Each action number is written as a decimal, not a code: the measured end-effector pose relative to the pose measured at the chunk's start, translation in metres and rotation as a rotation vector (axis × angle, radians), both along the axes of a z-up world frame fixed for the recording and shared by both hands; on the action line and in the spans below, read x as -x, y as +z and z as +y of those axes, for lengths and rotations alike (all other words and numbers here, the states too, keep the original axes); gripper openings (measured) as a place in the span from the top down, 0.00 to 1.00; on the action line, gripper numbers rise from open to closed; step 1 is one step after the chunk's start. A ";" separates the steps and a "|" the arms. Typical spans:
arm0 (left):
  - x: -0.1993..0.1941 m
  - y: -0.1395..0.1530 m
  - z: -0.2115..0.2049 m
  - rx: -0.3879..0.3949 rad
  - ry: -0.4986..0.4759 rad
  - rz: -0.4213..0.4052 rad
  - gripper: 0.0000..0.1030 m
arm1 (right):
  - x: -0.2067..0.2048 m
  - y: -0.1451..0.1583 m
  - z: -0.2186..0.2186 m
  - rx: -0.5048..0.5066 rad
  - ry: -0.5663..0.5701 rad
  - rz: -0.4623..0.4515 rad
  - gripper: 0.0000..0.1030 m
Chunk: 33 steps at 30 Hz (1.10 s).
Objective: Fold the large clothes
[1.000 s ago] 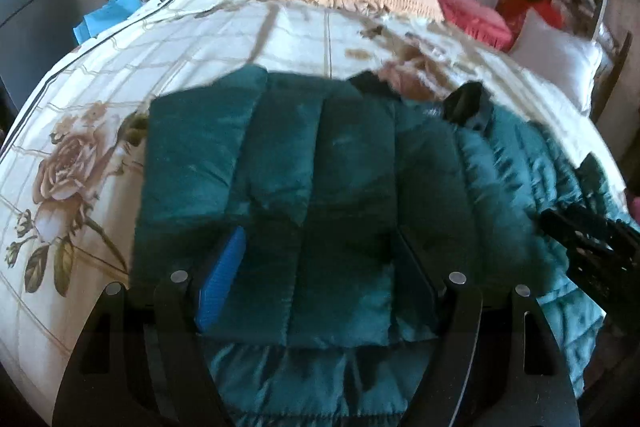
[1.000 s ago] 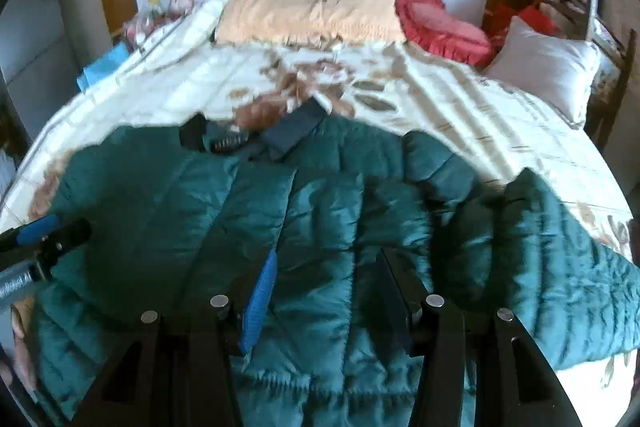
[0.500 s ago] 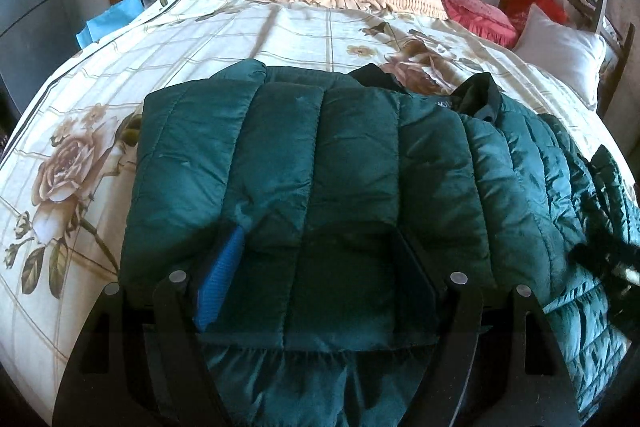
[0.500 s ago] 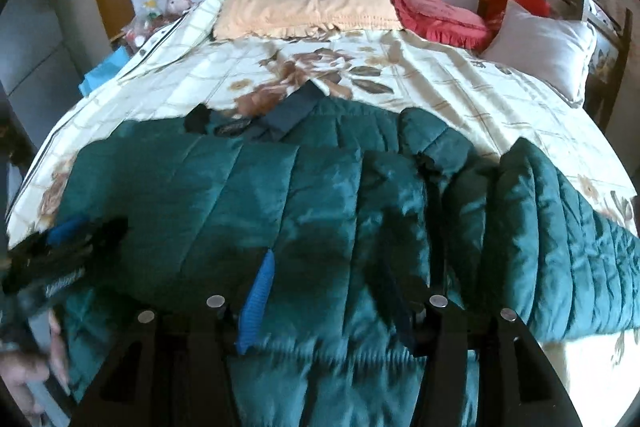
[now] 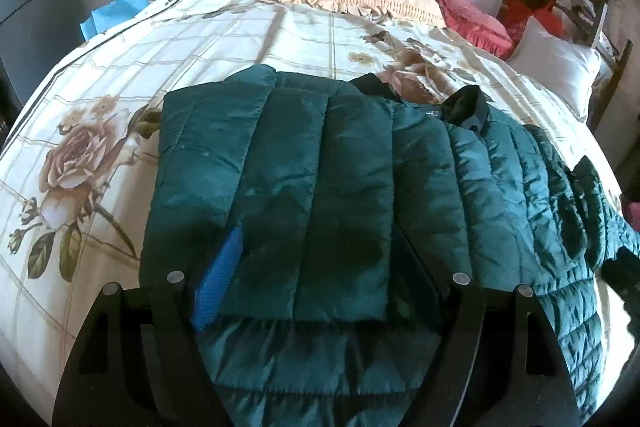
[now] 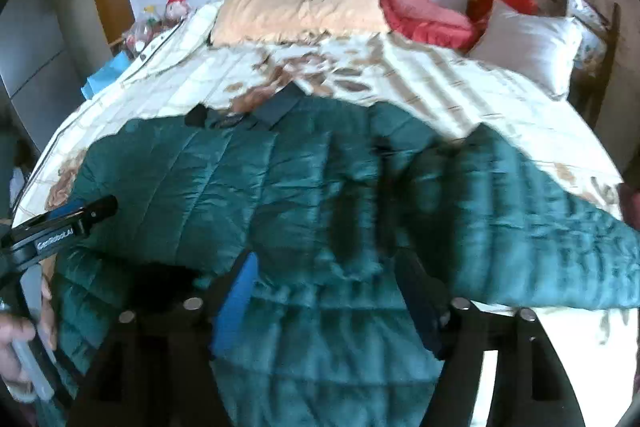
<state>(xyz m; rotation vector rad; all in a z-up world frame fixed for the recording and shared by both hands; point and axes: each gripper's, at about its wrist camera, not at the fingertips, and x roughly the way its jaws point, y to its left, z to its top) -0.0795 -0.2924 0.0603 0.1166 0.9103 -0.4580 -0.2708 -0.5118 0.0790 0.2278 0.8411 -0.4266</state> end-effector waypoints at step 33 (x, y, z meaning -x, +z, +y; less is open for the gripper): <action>0.021 0.006 0.015 0.094 0.003 0.062 0.24 | 0.250 -0.003 -0.255 -0.098 -0.759 -0.073 0.22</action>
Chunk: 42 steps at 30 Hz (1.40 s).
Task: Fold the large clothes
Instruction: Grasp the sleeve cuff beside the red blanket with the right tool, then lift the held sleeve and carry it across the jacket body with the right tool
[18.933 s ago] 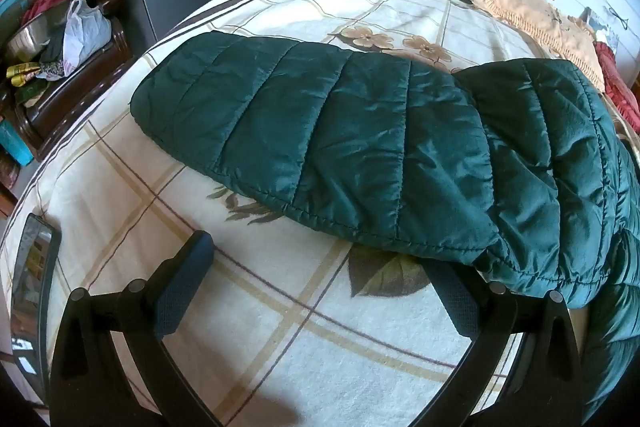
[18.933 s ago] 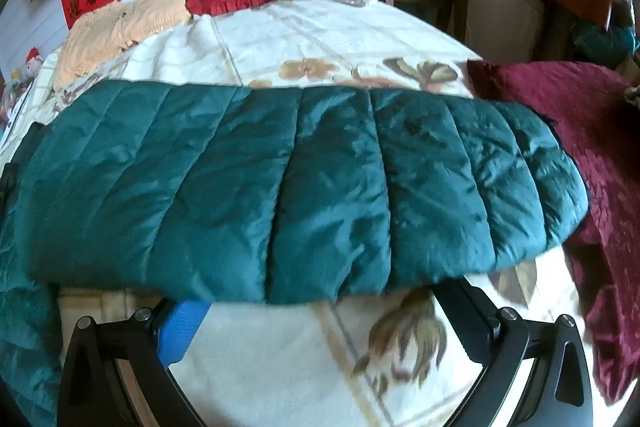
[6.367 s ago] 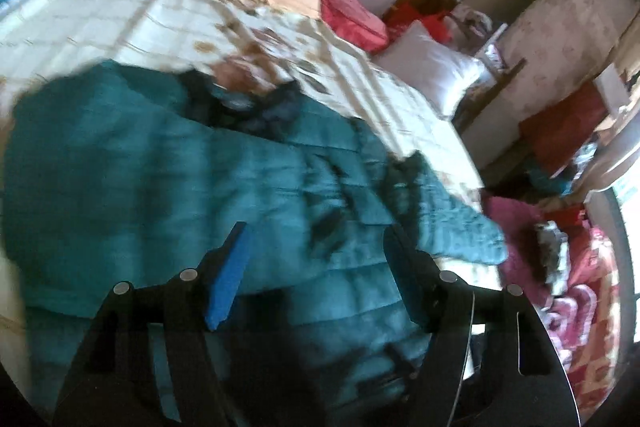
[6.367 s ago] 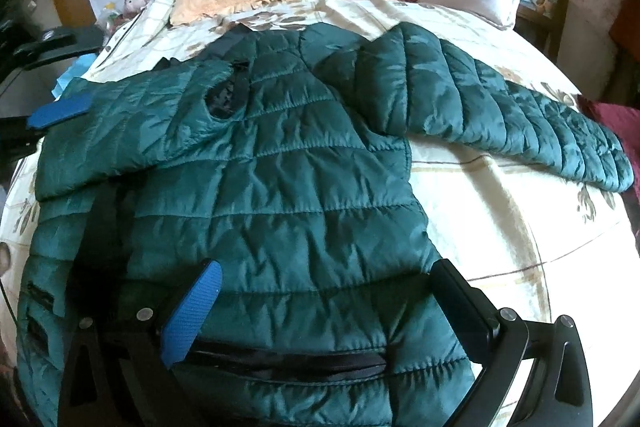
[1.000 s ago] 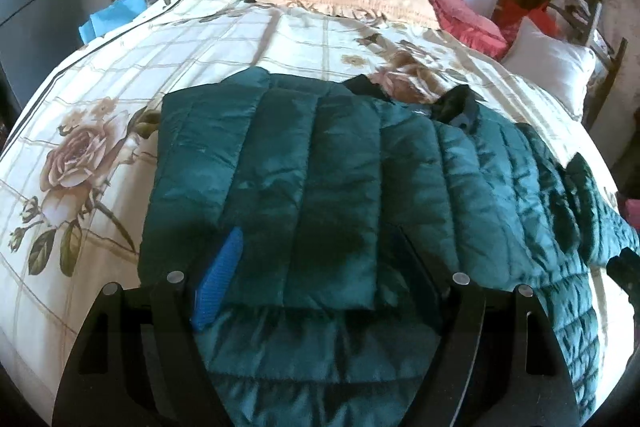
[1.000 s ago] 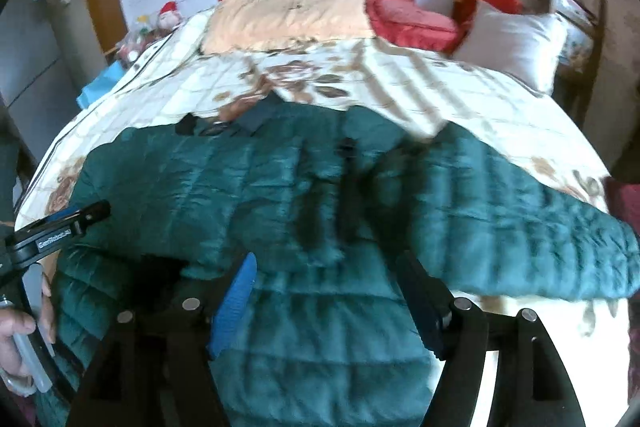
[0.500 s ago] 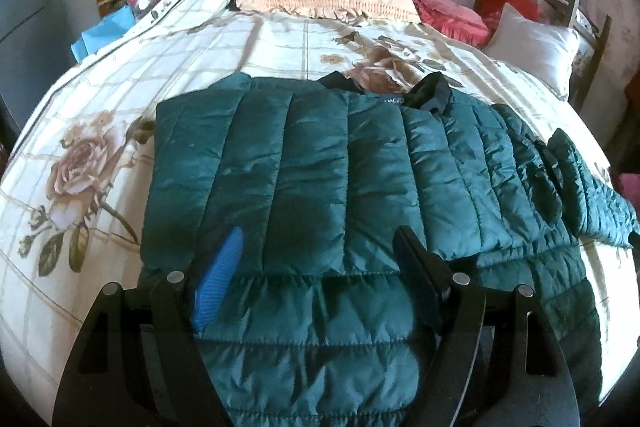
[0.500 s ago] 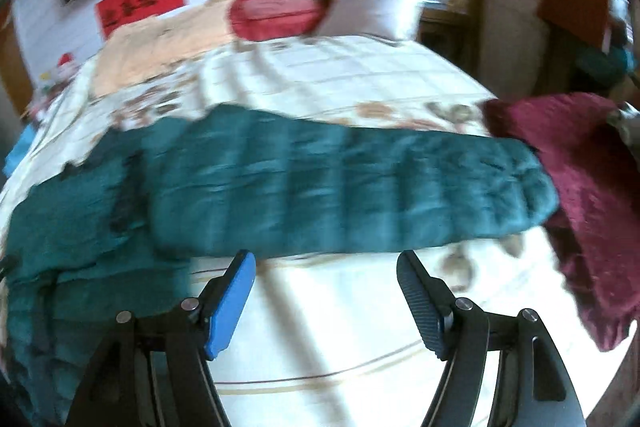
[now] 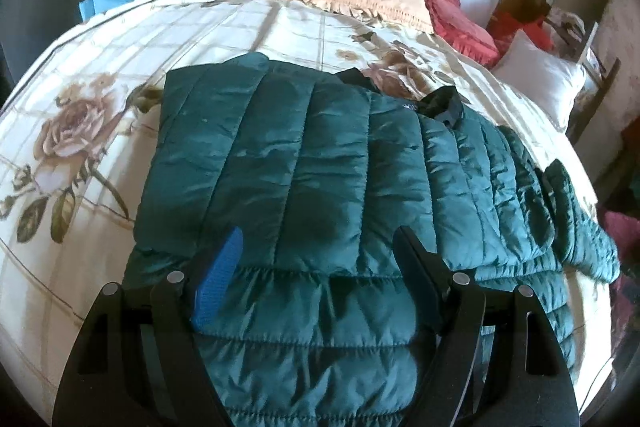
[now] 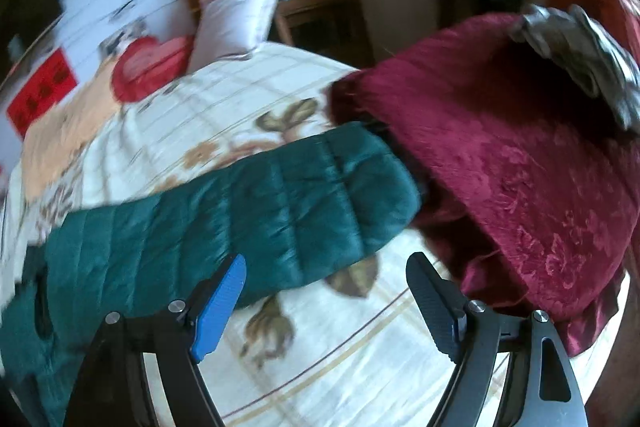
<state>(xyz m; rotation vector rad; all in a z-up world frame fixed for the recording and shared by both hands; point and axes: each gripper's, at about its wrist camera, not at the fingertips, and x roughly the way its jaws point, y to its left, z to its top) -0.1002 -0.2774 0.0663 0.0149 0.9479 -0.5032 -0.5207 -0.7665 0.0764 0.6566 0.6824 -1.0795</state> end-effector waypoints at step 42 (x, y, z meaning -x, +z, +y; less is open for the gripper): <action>-0.007 -0.017 0.004 -0.039 0.003 -0.002 0.24 | -0.013 -0.010 -0.044 0.082 0.008 -0.063 0.86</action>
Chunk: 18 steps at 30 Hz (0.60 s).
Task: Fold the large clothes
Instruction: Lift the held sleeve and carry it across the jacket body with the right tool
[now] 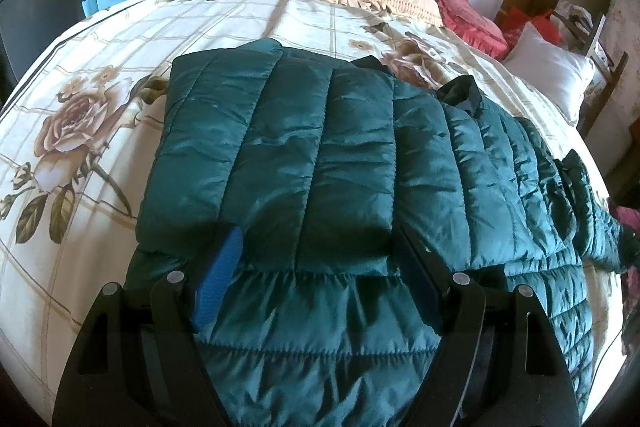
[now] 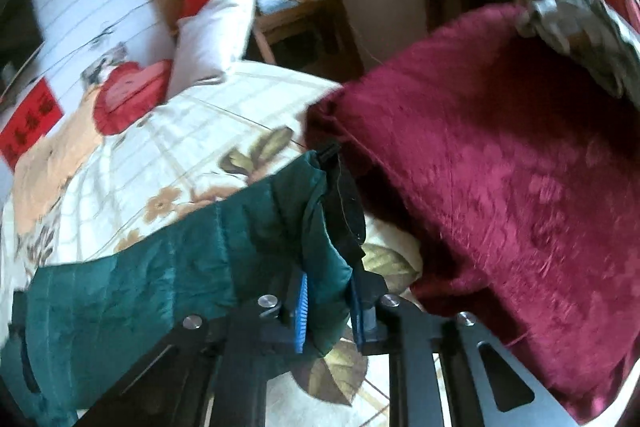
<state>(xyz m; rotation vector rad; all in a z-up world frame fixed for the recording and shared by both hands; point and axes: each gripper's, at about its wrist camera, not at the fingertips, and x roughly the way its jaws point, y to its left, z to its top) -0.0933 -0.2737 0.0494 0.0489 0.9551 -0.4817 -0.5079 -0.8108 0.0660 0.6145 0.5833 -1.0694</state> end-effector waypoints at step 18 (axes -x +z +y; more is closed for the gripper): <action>0.009 0.018 0.023 0.051 0.009 -0.017 0.24 | -0.063 0.086 0.082 0.099 0.291 -0.193 0.88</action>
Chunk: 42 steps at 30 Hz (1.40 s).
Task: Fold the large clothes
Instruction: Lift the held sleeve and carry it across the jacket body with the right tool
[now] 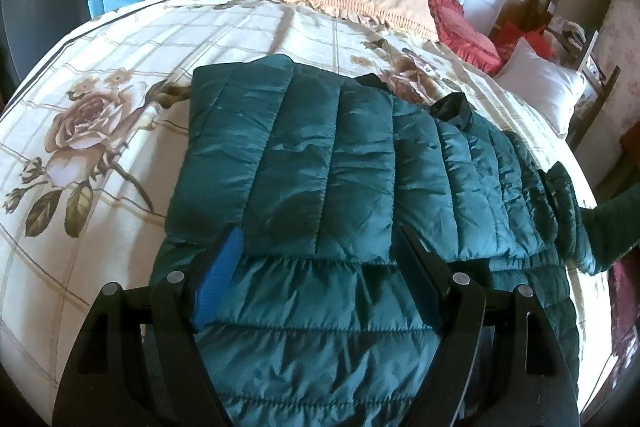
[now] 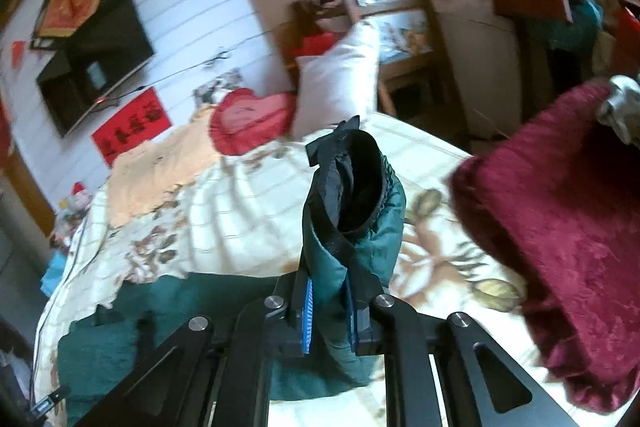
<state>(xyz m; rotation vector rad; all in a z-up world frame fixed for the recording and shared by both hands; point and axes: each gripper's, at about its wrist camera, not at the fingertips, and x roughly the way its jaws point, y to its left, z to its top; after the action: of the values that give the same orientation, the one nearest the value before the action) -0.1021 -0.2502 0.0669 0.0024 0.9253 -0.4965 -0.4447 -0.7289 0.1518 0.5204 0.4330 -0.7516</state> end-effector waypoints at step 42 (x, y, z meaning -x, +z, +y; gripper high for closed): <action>-0.007 0.003 0.040 0.029 0.041 -0.004 0.24 | -0.184 0.012 0.190 0.000 0.509 0.050 0.89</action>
<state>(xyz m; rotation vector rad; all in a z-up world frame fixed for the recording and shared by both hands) -0.0948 -0.2099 0.0701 -0.0414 0.9125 -0.4715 -0.2603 -0.5387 0.1633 0.3686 0.5838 -0.2747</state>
